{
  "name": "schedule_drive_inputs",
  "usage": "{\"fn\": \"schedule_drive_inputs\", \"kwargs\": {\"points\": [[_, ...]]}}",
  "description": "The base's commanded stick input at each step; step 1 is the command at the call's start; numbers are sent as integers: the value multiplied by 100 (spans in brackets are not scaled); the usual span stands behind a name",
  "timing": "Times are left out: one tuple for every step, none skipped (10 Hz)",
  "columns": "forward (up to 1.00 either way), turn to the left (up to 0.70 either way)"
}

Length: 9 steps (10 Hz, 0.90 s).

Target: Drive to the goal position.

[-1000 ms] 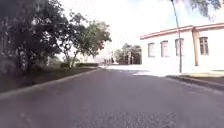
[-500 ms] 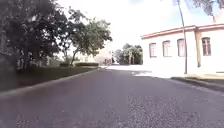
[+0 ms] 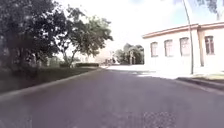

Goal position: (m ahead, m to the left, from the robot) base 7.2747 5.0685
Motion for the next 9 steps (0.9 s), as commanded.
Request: {"fn": "schedule_drive_inputs", "kwargs": {"points": [[85,0],[85,0],[85,0],[85,0],[85,0],[85,0],[85,0],[85,0],[85,0]]}}
